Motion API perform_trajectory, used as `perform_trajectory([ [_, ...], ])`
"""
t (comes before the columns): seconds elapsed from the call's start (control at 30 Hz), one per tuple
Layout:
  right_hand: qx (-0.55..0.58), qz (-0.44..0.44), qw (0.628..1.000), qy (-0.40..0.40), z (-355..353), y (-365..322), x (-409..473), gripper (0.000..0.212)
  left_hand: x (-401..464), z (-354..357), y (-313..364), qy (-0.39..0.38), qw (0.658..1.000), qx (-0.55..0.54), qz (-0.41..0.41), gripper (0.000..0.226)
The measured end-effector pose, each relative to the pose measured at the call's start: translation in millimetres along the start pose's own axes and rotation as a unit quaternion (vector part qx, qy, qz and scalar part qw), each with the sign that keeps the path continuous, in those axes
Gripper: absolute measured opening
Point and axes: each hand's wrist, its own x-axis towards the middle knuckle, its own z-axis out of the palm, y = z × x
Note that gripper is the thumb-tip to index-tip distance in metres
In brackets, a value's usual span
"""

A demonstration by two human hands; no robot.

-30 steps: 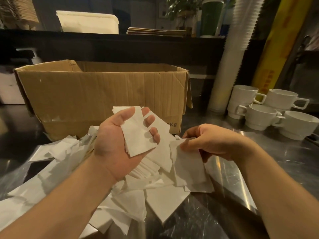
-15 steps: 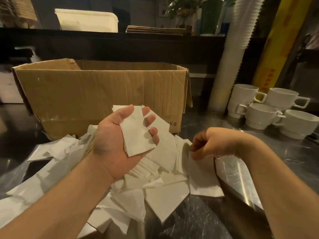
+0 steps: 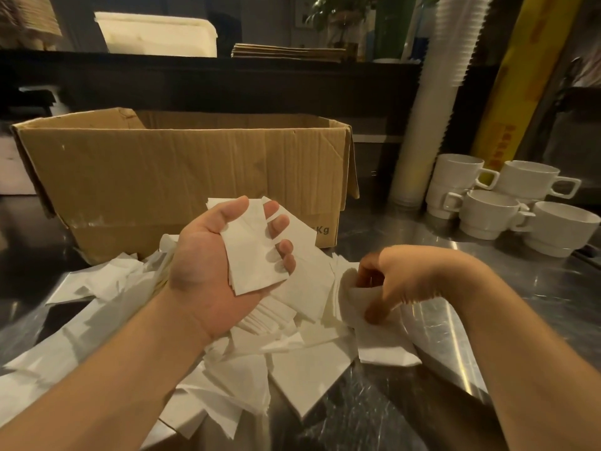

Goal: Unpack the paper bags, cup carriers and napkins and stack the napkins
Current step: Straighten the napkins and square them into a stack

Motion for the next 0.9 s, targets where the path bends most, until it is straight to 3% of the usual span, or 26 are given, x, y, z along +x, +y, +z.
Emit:
perform_trajectory([
  [0.2, 0.007, 0.007, 1.0, 0.01, 0, 1, 4, 0.041, 0, -1, 0, 0.002, 1.0, 0.003, -0.001, 0.043],
  [0.57, 0.005, -0.04, 0.998, 0.04, -2, 1, 2, 0.014, 1, -2, 0, -0.002, 1.0, 0.006, -0.002, 0.045],
  [0.8, 0.155, -0.083, 0.979, 0.103, -9, 6, -2, 0.013, 0, -2, 1, -0.004, 1.0, -0.001, -0.002, 0.043],
  [0.9, 0.159, -0.071, 0.975, 0.135, 0, 3, 12, 0.016, -1, -3, 2, -0.006, 1.0, -0.002, -0.005, 0.044],
])
